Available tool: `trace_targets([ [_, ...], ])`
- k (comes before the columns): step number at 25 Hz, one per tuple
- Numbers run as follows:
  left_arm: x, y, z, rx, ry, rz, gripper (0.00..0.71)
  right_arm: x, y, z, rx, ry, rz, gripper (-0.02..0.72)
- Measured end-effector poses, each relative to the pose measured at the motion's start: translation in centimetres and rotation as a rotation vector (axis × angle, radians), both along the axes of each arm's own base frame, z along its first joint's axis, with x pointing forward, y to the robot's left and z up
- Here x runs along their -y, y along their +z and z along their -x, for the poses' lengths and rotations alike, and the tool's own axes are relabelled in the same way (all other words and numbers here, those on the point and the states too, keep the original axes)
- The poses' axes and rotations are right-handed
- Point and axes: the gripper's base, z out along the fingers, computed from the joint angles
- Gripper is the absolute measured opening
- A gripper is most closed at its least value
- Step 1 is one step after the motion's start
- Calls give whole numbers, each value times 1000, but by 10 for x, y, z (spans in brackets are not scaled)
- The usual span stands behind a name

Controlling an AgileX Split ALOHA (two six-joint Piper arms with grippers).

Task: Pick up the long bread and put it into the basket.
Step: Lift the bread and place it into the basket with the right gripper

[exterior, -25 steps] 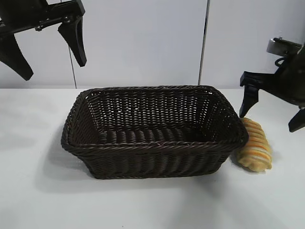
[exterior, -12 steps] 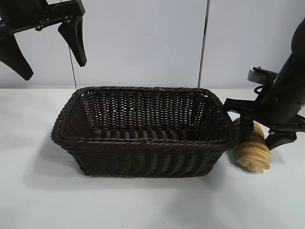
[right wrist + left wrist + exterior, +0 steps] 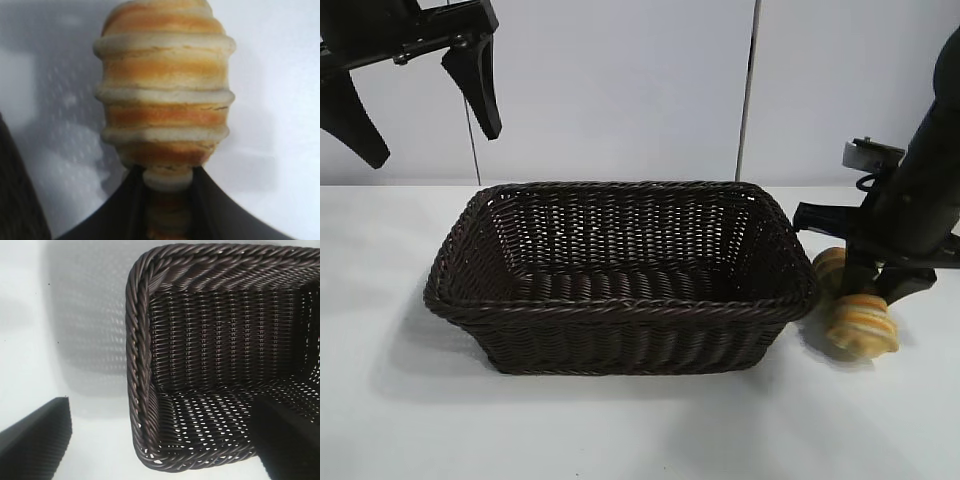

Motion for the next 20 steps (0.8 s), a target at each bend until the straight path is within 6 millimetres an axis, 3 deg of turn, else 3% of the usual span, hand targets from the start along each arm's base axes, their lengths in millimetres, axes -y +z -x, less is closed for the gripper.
trace_targets([
  [14, 0, 0, 0, 0, 0, 0, 694, -2, 44, -11, -17, 70, 22, 171],
  [20, 0, 0, 0, 0, 0, 0, 694, -6, 71, -16, 26, 249, 38, 171],
])
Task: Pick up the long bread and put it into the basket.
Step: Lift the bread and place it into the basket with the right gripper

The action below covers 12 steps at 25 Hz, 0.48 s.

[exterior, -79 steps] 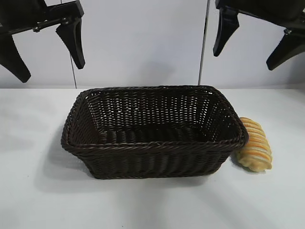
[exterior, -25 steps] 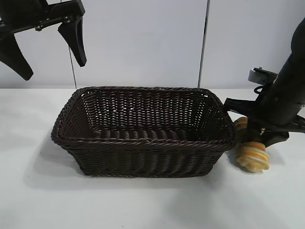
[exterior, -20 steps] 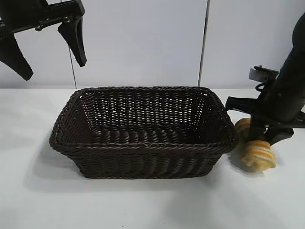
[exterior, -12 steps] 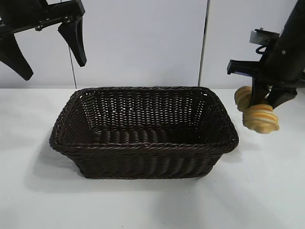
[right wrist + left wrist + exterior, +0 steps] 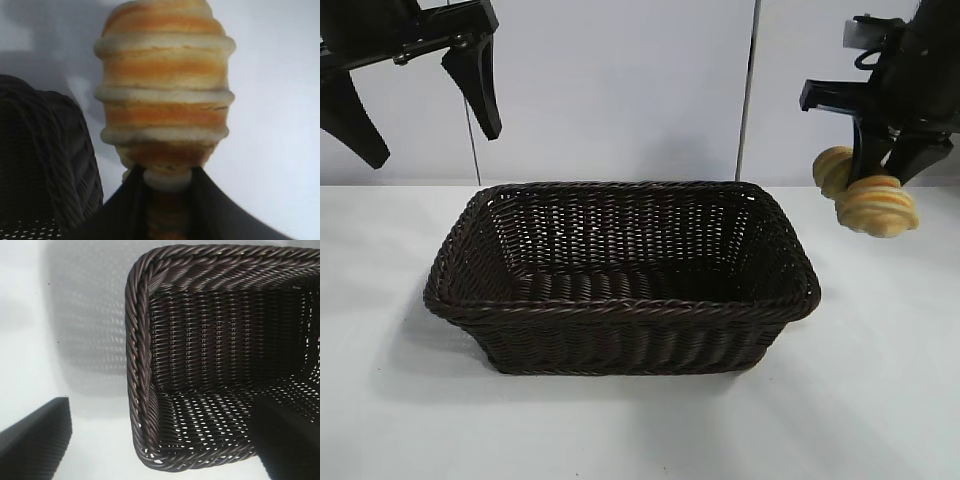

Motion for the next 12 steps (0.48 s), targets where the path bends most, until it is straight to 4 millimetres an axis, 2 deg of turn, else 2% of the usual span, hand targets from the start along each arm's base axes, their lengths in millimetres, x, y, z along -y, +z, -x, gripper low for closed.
trace_targets([
  [5, 0, 0, 0, 0, 0, 0, 694, -9, 17, -4, 82, 242, -23, 171],
  [12, 0, 0, 0, 0, 0, 0, 694, -32, 24, -2, 215, 632, -119, 171],
])
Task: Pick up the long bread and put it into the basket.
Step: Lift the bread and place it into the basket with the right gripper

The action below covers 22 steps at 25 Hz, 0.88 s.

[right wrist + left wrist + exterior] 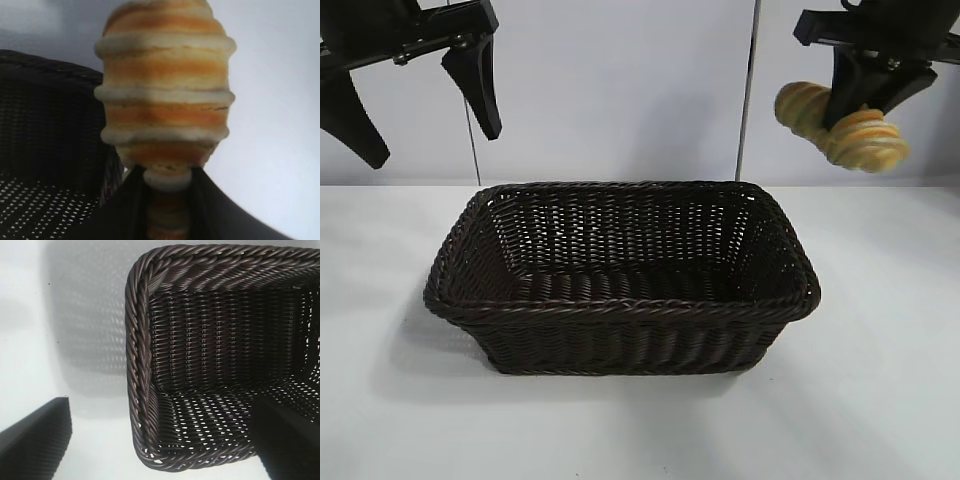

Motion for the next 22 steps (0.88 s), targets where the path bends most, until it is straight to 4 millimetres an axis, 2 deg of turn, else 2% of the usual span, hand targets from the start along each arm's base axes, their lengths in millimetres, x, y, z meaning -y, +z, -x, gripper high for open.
trace_targets([
  [5, 0, 0, 0, 0, 0, 1, 694, -28, -4, 4, 63, 200, 45, 171],
  [15, 0, 0, 0, 0, 0, 1, 694, -102, -59, 4, 44, 386, 120, 170],
  [18, 0, 0, 0, -1, 0, 1, 694, -113, -77, 2, 30, 402, 132, 169],
  [22, 0, 0, 0, -1, 0, 1, 694, -116, -97, -3, 9, 391, 147, 169],
])
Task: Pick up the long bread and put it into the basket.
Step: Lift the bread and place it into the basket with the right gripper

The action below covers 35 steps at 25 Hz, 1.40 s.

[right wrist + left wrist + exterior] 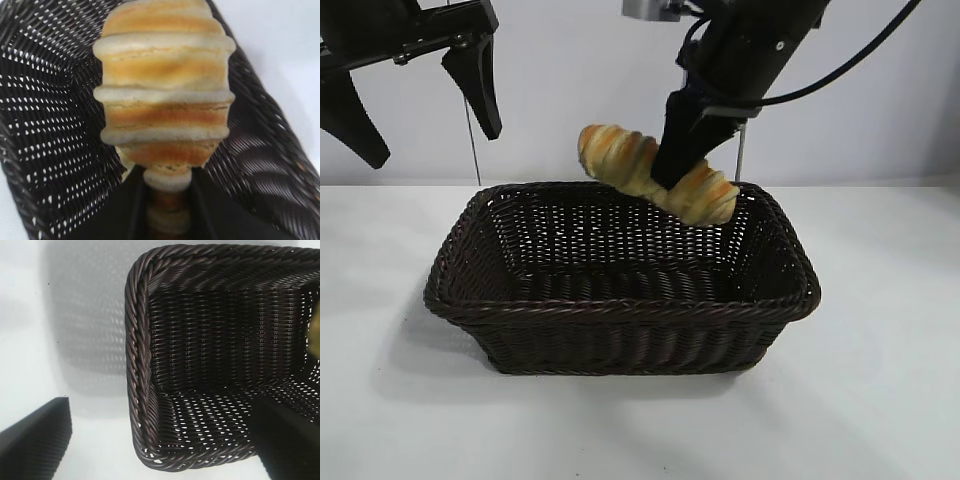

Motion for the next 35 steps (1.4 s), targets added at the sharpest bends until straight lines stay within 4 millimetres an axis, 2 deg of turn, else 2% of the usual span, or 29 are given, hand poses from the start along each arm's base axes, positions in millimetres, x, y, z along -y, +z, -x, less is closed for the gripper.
trace_targets([
  [5, 0, 0, 0, 0, 1, 3, 694, -1, -13, -5, -4, -20, 8, 169],
  [11, 0, 0, 0, 0, 1, 3, 694, -1, -16, -6, -7, -38, 12, 174],
  [13, 0, 0, 0, 0, 1, 3, 694, -1, -16, -6, -9, -44, 13, 214],
  [15, 0, 0, 0, 0, 1, 3, 694, -1, -16, -6, -8, -44, 15, 297],
  [19, 0, 0, 0, 0, 1, 3, 694, -1, -16, -6, -12, -46, 18, 549],
  [21, 0, 0, 0, 0, 1, 3, 694, -1, -17, -5, -16, -46, 19, 624],
  [25, 0, 0, 0, 0, 1, 3, 694, 0, -11, -4, -16, -66, 15, 657],
  [31, 0, 0, 0, 0, 1, 3, 694, 3, 17, 1, 13, -122, -16, 678],
  [35, 0, 0, 0, 0, 1, 3, 694, 4, 24, 3, -2, -173, -24, 684],
])
